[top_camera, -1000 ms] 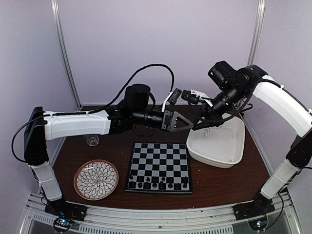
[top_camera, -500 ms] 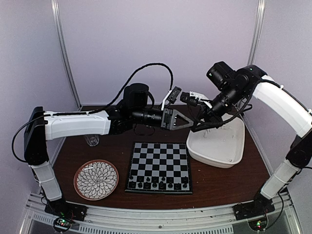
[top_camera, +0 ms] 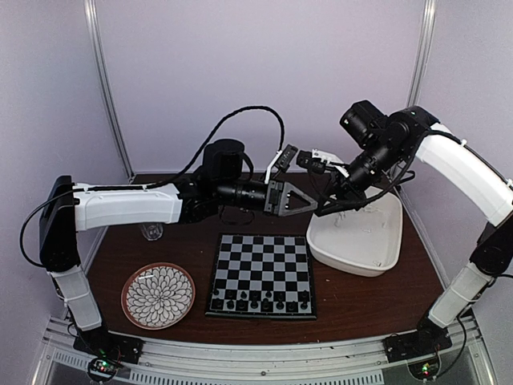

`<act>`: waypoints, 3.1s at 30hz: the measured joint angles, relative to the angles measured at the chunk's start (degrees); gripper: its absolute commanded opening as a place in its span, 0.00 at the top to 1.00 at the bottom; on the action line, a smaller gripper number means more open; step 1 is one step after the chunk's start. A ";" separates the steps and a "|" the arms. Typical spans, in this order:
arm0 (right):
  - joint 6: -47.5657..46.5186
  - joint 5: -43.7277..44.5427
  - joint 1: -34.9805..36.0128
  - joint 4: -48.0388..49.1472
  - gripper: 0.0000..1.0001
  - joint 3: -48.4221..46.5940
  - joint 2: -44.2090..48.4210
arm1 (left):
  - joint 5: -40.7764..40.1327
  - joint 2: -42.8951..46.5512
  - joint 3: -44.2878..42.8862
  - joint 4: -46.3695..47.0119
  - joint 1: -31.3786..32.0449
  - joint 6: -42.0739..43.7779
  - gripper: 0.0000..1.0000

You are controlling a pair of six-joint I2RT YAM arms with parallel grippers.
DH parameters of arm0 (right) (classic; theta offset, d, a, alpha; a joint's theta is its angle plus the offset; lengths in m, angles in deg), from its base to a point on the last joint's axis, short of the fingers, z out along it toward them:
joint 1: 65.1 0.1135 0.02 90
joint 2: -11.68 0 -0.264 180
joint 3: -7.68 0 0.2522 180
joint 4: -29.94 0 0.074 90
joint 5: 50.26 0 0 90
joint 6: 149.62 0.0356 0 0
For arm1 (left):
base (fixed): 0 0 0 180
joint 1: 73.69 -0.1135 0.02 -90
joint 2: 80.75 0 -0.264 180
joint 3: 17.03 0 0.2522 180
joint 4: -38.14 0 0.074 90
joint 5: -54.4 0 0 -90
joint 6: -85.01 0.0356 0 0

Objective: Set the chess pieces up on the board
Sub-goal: Pass from the right arm to the left, then pass from the left arm to the right

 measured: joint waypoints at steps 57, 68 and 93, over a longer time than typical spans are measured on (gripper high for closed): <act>25.11 -26.36 -10.32 15.87 0.70 -1.14 -4.59 | -7.54 0.90 9.64 27.06 -4.50 -12.57 0.91; 25.62 -26.97 -10.21 16.37 0.83 -0.09 -4.55 | -8.44 0.90 10.78 29.11 -4.50 -12.90 0.92; 3.72 -3.78 -6.75 0.26 0.96 -9.11 -4.61 | -18.86 16.02 19.80 5.31 -4.63 1.49 0.03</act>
